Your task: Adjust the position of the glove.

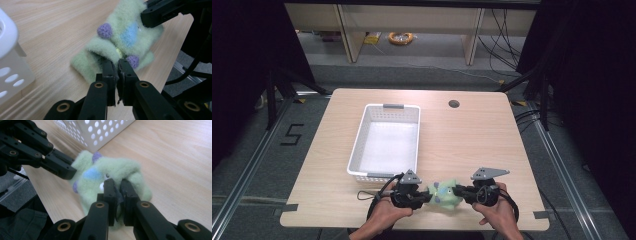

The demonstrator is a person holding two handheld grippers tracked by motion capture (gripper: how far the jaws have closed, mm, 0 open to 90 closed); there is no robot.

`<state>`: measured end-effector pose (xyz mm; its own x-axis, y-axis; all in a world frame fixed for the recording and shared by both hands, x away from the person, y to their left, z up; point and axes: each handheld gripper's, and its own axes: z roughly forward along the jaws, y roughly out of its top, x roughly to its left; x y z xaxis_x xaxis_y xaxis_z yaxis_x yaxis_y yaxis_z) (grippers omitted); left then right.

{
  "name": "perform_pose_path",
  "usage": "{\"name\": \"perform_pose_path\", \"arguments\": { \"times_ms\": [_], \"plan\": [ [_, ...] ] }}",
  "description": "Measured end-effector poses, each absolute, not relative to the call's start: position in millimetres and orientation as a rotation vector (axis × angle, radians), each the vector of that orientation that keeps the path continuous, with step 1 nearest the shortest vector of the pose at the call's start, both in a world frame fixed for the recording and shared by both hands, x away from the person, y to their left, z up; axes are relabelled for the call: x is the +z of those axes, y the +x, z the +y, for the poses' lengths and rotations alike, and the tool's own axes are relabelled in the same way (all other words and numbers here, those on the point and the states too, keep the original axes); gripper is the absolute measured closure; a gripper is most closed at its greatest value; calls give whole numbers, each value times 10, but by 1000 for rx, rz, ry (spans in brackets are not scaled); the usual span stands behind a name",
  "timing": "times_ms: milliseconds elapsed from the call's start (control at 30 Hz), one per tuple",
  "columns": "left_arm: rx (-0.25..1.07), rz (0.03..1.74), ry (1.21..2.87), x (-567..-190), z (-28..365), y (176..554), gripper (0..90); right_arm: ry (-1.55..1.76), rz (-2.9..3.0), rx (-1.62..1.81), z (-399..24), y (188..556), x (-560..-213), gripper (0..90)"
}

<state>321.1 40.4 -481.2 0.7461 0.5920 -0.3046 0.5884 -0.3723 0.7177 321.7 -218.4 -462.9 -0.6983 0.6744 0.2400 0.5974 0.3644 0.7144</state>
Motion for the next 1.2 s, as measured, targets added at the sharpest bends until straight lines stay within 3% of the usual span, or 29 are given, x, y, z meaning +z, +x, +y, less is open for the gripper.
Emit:
{"name": "perform_pose_path", "arguments": {
  "times_ms": [267, 400, 467, 633, 867, 1033, 1200],
  "plan": [
    [-37, 930, 2084, -4951, 425, 3277, 823, 1269, 2544, 1231, -2209, 3285, -4812, 831],
    [-46, 950, 2062, -4925, 454, 3271, 748, 1290, 2537, 1237, -2223, 3283, -4812, 738],
    [-47, 974, 2039, -4909, 473, 3262, 664, 1297, 2538, 1266, -2242, 3280, -4795, 638],
    [-48, 1051, 1996, -4895, 516, 3270, 527, 1424, 2468, 1267, -2368, 3255, -4731, 541],
    [-84, 1115, 1993, -4982, 443, 3319, 458, 1491, 2487, 1242, -2398, 3302, -4842, 408],
    [-117, 1115, 2009, -5036, 419, 3369, 465, 1493, 2525, 1237, -2353, 3357, -4902, 388],
    [-116, 1118, 2000, -5011, 426, 3381, 471, 1522, 2497, 1279, -2305, 3357, -4828, 424]
  ]
}}
